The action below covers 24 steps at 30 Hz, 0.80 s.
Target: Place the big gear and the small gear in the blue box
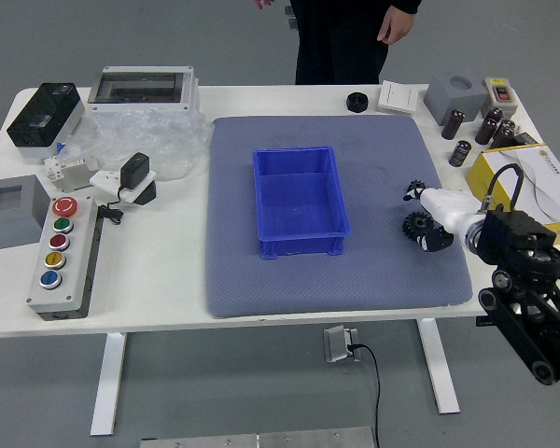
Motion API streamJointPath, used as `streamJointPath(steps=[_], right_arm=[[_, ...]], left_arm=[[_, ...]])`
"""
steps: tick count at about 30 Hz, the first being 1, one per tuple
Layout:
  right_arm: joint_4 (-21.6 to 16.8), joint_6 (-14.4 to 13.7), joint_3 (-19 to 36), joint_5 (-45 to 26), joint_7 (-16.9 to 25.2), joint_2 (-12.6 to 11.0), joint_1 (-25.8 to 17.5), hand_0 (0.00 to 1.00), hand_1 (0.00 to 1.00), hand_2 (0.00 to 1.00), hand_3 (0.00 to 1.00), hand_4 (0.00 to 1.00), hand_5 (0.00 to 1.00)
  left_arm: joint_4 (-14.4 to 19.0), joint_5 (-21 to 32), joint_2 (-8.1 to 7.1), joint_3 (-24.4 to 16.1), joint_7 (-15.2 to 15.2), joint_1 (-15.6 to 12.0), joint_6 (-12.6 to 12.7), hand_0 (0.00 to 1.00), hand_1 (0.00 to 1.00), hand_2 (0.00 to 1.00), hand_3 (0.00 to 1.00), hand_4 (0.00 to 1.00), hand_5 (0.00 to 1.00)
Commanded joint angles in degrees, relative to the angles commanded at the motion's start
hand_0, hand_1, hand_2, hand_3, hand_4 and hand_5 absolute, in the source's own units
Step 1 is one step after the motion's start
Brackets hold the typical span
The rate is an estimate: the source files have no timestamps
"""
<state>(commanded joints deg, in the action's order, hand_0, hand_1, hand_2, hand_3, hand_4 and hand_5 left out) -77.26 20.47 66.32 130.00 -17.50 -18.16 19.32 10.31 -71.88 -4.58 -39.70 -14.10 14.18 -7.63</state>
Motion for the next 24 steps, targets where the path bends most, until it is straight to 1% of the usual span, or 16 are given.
streamJointPath(steps=[24], right_arm=[[4.76, -0.89, -0.73, 0.0, 0.68, 0.41, 1.26, 0.908, 0.831, 0.901, 0.865, 0.659, 0.043]], left_arm=[[0.0, 0.04, 0.05, -0.02, 0.03, 0.0, -0.02, 0.79, 0.76, 0.751, 0.683, 0.562, 0.257]])
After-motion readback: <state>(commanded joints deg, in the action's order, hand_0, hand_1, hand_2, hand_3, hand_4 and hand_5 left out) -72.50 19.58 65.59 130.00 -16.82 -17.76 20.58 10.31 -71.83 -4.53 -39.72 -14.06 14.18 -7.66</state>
